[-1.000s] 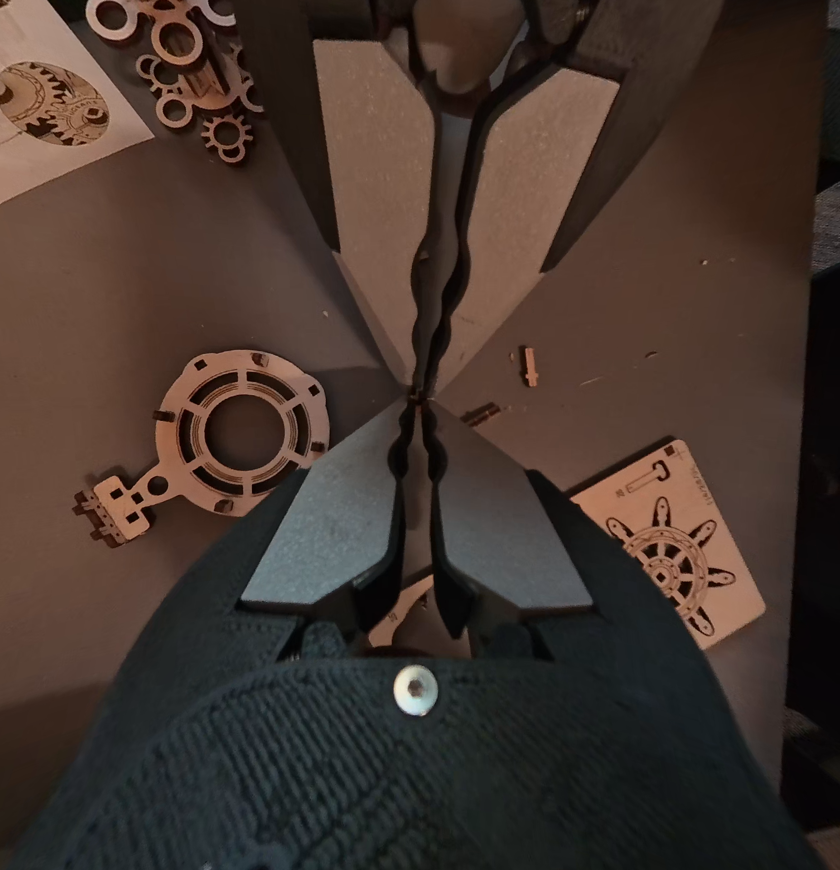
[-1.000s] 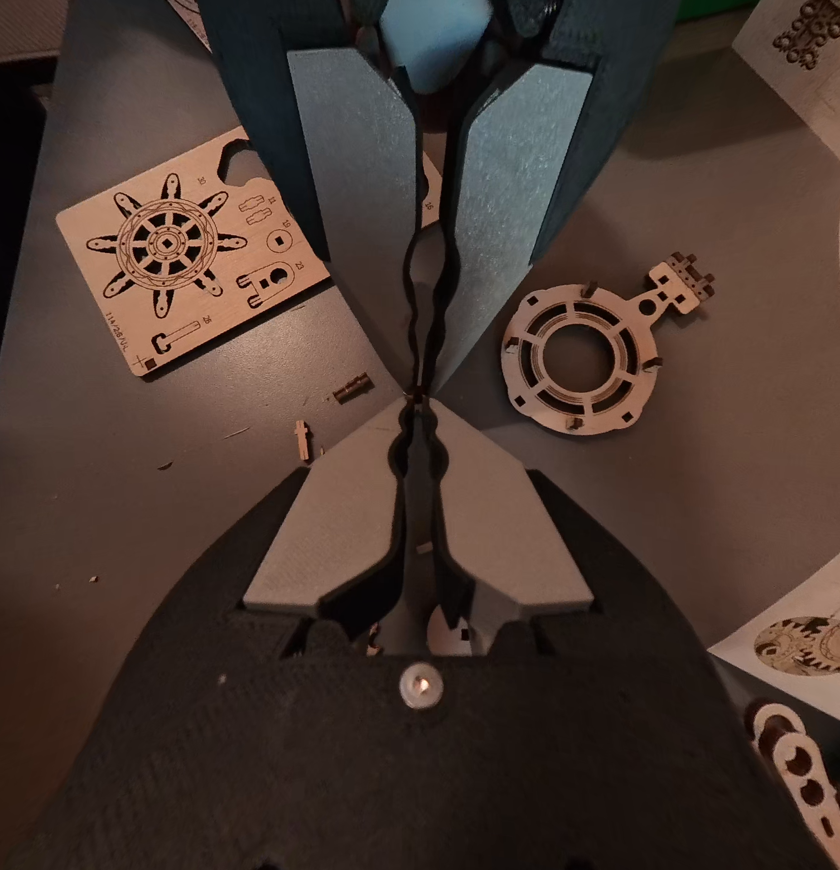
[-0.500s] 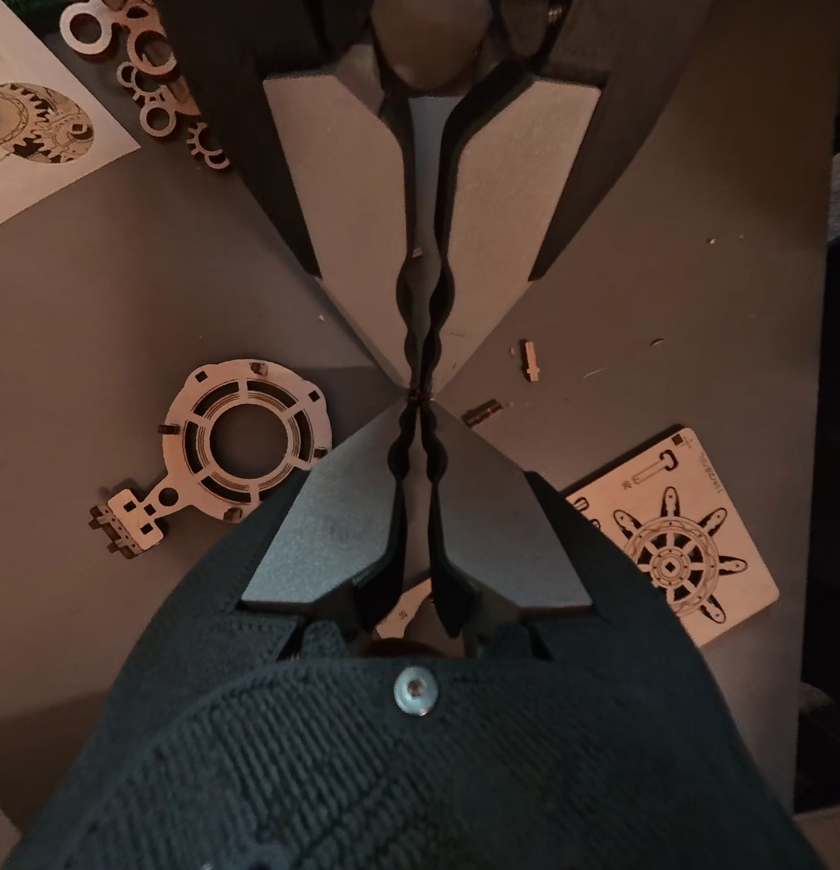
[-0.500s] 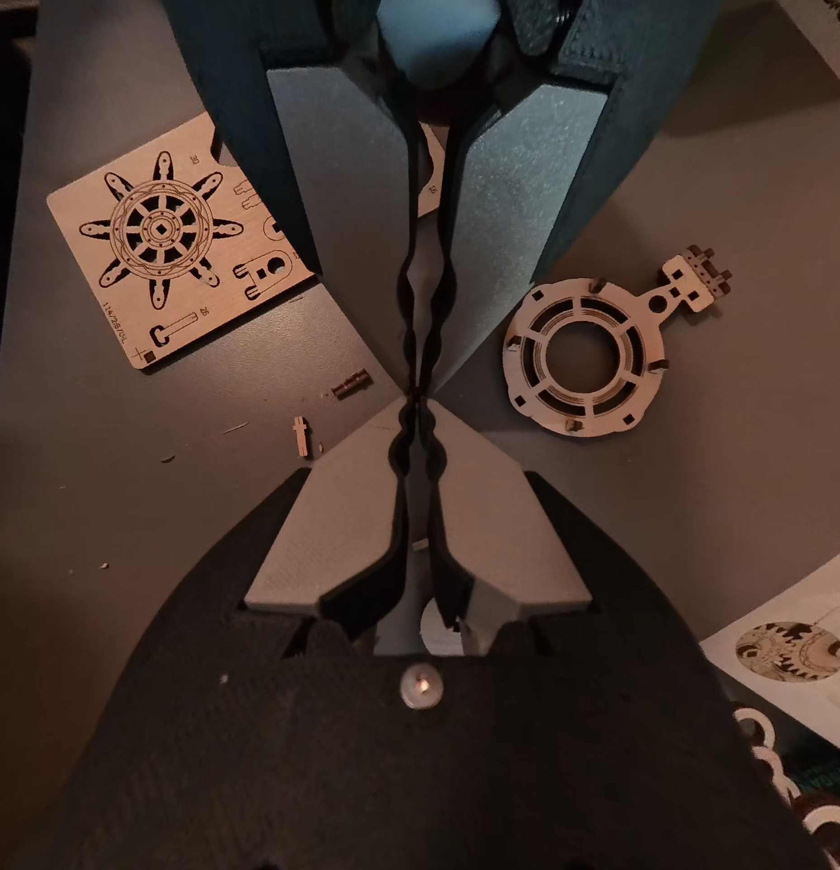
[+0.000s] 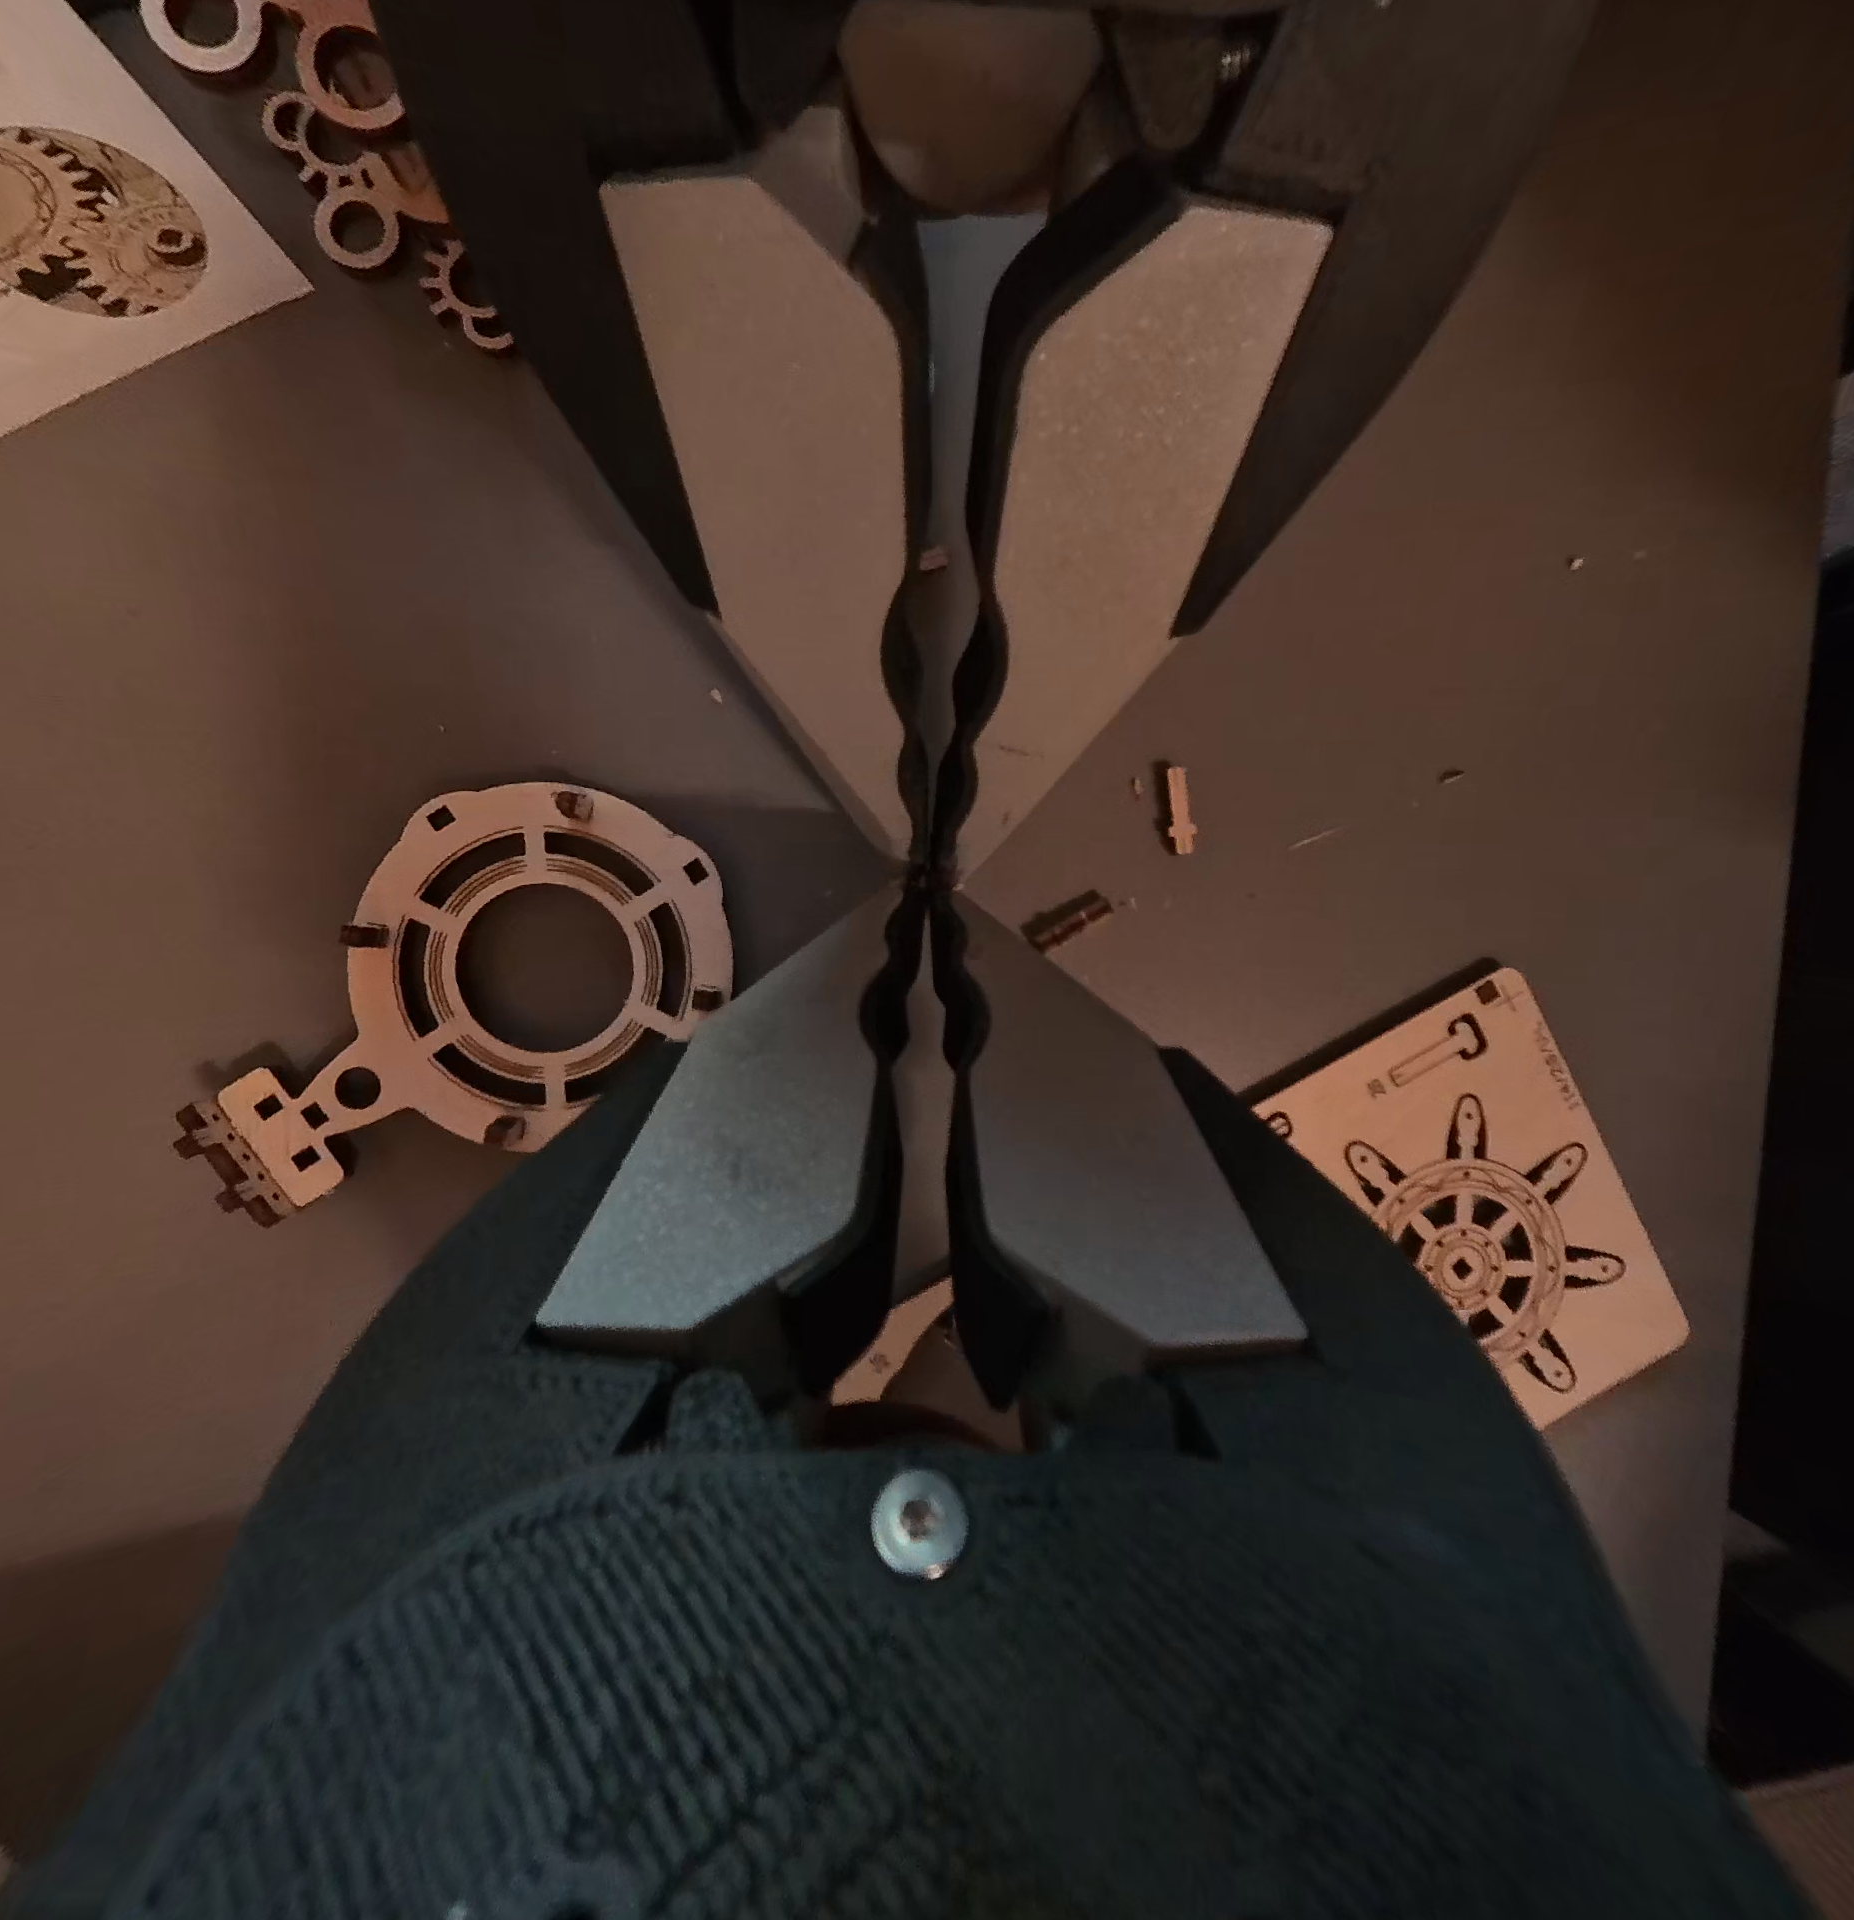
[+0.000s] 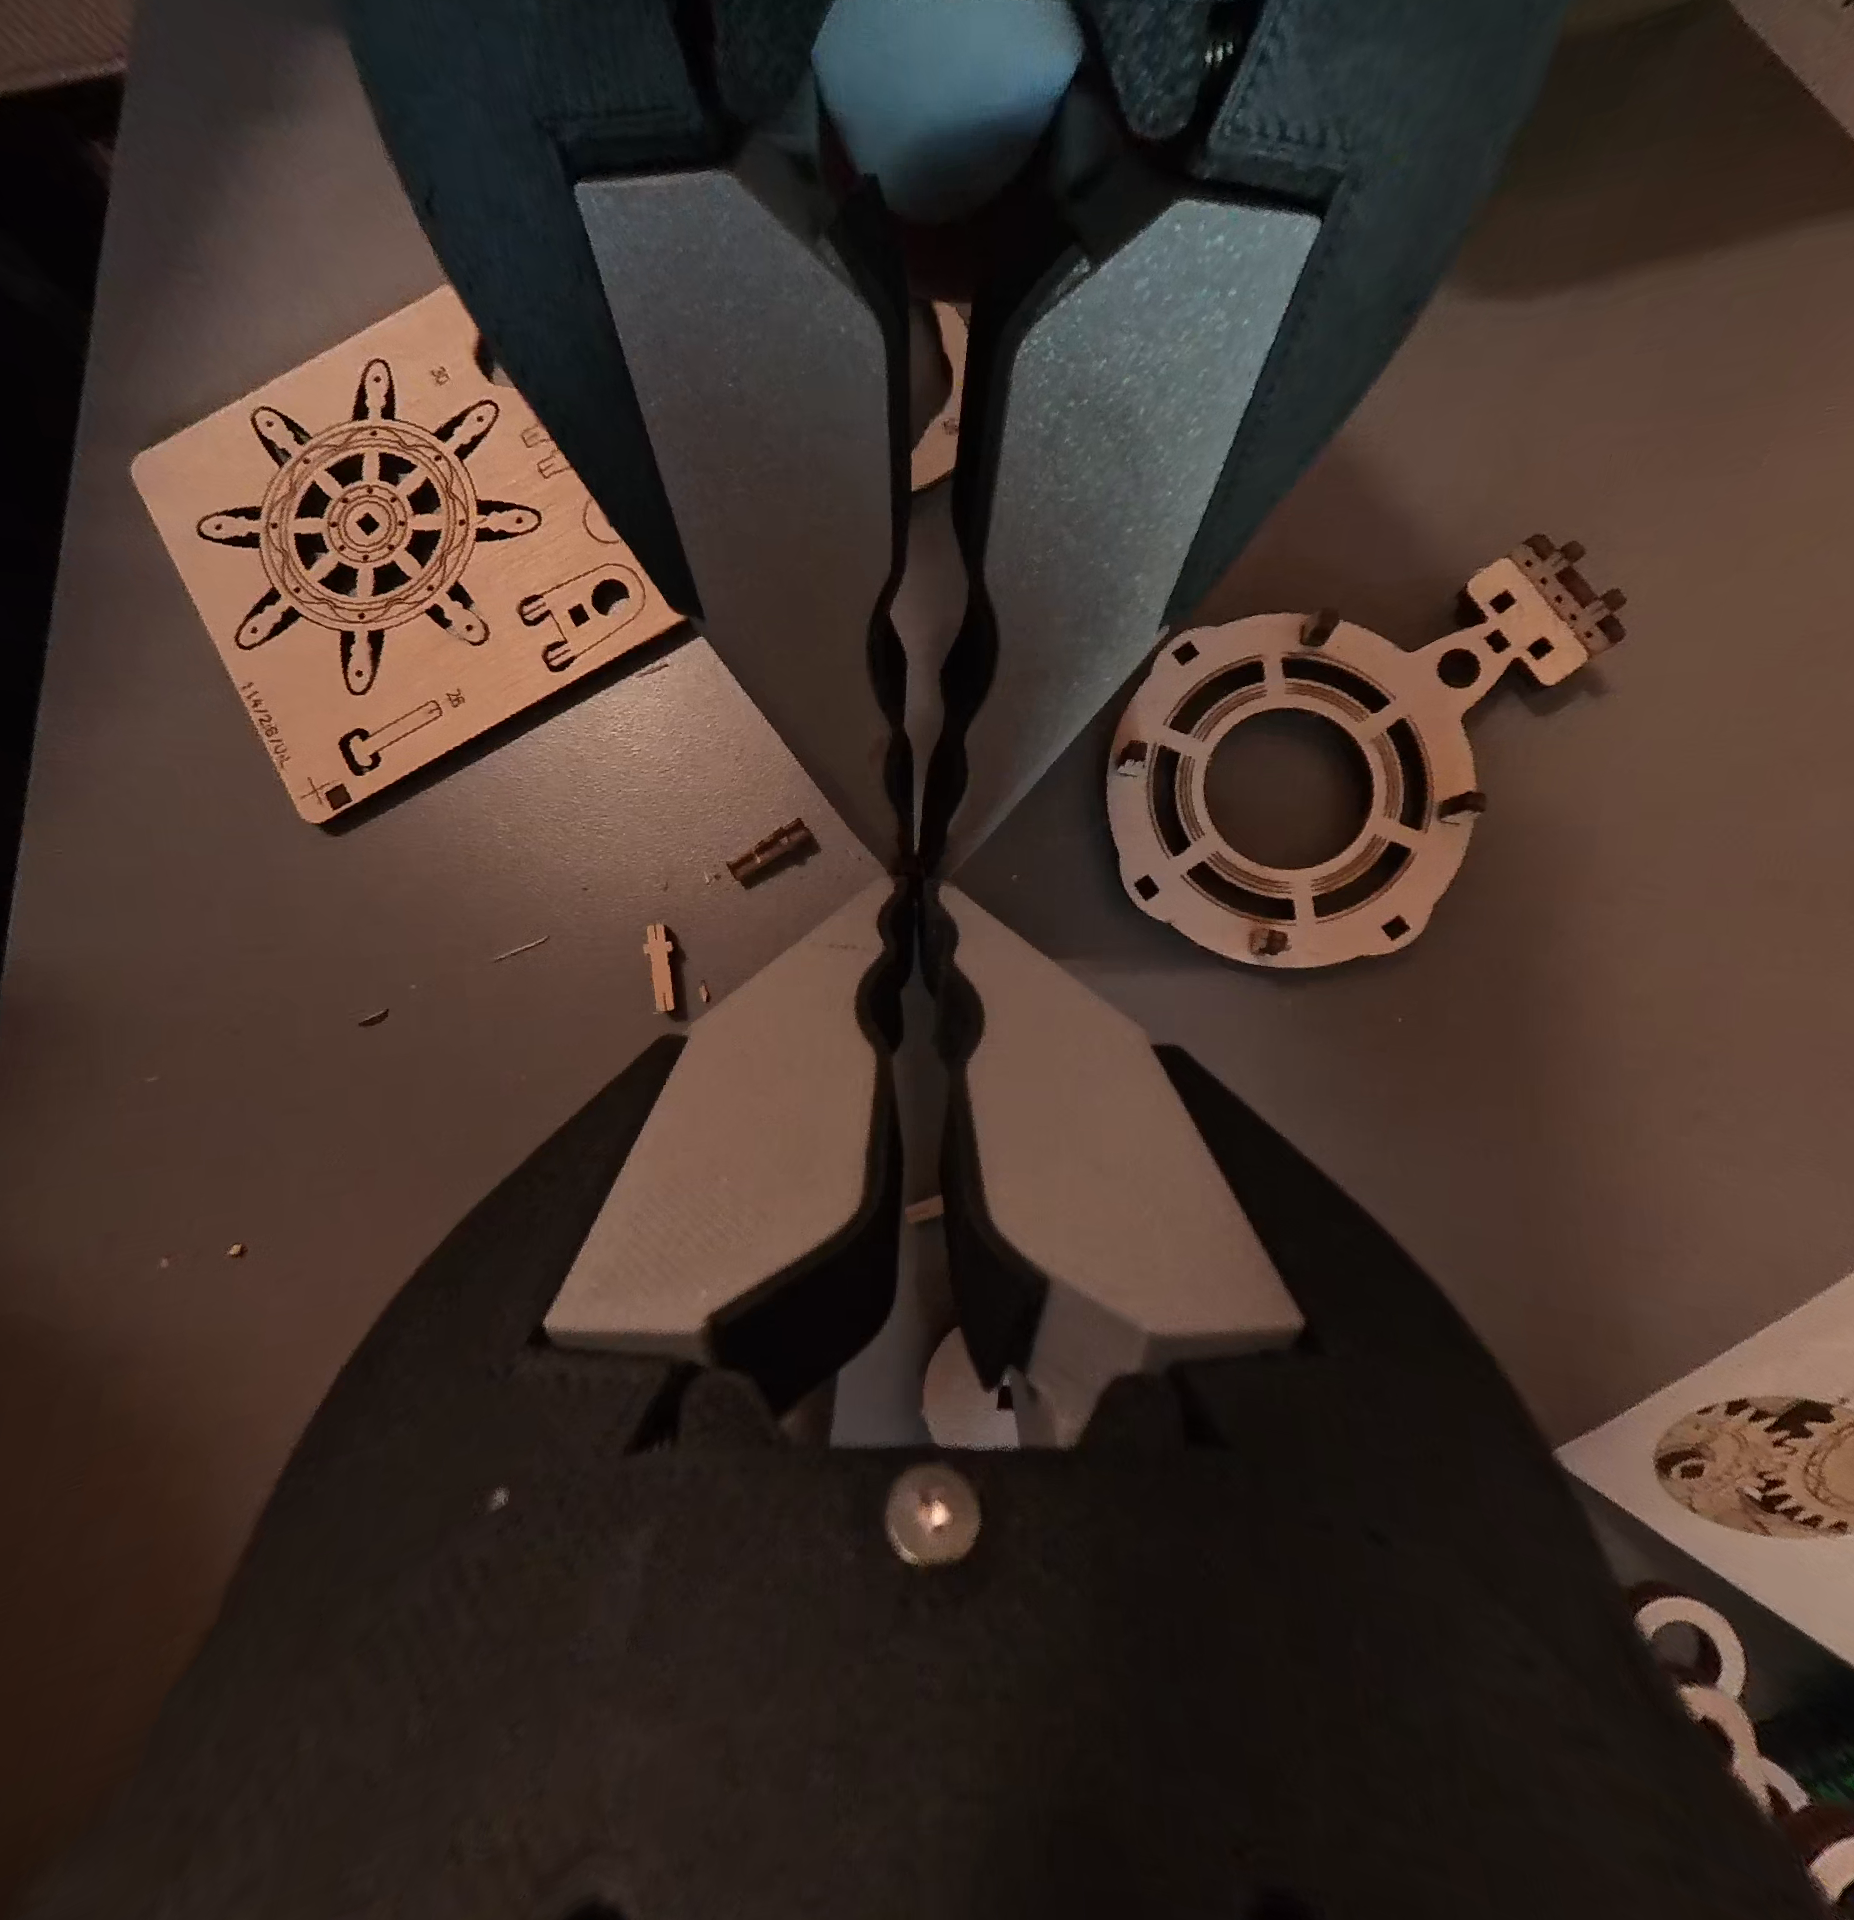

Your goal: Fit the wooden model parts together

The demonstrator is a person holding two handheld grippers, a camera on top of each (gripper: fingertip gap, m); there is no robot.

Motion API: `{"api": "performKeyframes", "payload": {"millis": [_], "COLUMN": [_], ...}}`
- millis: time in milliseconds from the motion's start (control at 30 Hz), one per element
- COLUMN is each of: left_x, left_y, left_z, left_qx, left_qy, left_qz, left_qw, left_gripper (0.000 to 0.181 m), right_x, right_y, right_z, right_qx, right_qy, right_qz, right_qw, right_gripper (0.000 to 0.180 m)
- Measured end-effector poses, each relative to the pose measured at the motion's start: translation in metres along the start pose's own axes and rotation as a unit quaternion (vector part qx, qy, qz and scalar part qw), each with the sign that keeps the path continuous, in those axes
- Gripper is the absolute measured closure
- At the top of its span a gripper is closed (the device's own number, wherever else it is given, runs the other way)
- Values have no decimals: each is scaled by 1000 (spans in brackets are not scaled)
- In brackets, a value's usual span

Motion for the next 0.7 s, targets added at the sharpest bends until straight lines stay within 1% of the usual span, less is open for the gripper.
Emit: {"api": "performKeyframes", "payload": {"millis": [167, 233, 367, 700], "left_x": [-3, -2, 1, 1], "left_y": [-3, -3, 0, 0], "left_z": [-1, -1, 0, 0], "left_qx": [31, 29, 11, 8], "left_qy": [-19, -9, 10, 9], "left_qz": [-37, -24, -2, -2], "left_qw": [999, 999, 1000, 1000], "left_gripper": [181, 181, 181, 181], "right_x": [0, 3, -1, 3], "right_y": [4, 5, 2, -1], "right_z": [2, 10, 23, 12], "right_qx": [-22, -24, -78, -55], "right_qy": [-10, -5, 17, 16], "right_qz": [-25, -8, -18, -26], "right_qw": [999, 1000, 997, 998], "right_gripper": [180, 180, 180, 180]}}
Point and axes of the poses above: each gripper's, where its closed fingertips meet, z back along the fingers, y out of its underside, x = y × z across the jaws, the point moved 7 cm from there along z, back along the fingers, and after that the axes turned 4 degrees about -x, right-handed, at the moved point
